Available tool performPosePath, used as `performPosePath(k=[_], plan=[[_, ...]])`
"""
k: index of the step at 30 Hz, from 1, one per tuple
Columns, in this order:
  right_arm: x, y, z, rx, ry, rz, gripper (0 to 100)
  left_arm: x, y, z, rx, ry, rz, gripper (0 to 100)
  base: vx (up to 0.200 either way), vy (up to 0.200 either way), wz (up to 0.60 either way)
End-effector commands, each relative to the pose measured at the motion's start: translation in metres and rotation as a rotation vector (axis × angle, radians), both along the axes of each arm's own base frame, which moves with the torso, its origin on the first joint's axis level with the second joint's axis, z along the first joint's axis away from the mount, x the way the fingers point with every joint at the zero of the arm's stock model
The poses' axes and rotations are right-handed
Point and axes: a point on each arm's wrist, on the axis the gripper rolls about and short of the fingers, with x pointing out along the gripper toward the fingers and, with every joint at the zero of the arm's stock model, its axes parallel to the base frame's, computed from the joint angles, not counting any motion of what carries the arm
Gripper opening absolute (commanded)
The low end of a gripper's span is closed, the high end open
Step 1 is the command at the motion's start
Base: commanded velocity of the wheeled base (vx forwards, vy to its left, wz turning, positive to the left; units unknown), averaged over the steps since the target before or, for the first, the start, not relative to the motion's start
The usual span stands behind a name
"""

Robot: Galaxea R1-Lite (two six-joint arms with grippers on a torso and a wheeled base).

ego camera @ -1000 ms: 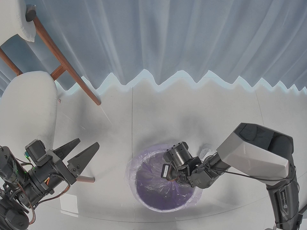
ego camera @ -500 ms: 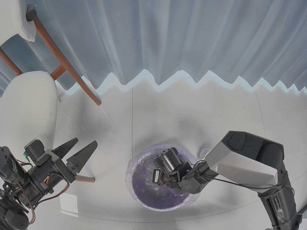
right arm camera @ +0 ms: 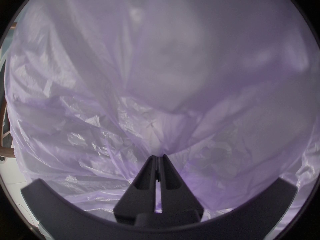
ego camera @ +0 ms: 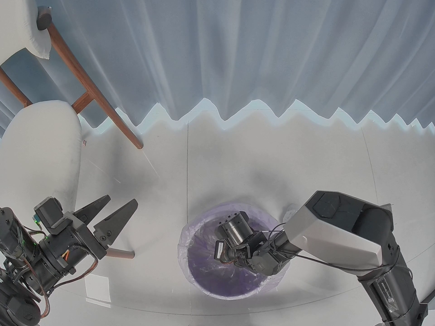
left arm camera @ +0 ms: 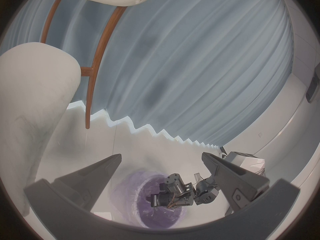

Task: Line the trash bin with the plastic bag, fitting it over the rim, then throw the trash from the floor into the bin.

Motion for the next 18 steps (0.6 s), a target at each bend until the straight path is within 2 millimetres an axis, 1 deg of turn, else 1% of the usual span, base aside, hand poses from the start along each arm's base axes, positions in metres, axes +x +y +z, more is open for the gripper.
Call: performPosePath(k=[1,4,9,11,14,18], plan=[[0.000,0.000,-0.002,0.000,0.002,-0.001,0,-0.002,0.002,-0.004,0.007,0.020,0.009,100,0.000,0.000,0.00],[0.000,0.000,-0.003,-0.001,0.003,-0.001,0,0.001,0.008,-0.004,0.007,0.021,0.041,100,0.000,0.000,0.00],[0.004,0.001,0.006,0.025,-0.011,-0.012,0,0.001,0.011,-0.003,0.002,0.014,0.063,100,0.000,0.000,0.00],[0.009,0.001,0.009,0.032,-0.022,-0.014,0,0.000,0.012,-0.002,0.002,0.009,0.063,100,0.000,0.000,0.00],[0.021,-0.005,0.010,0.025,-0.041,-0.023,0,0.001,0.010,-0.002,0.008,0.008,0.059,100,0.000,0.000,0.00],[0.025,-0.007,0.010,0.020,-0.050,-0.019,0,0.001,0.010,-0.003,0.055,-0.016,0.070,100,0.000,0.000,0.00]])
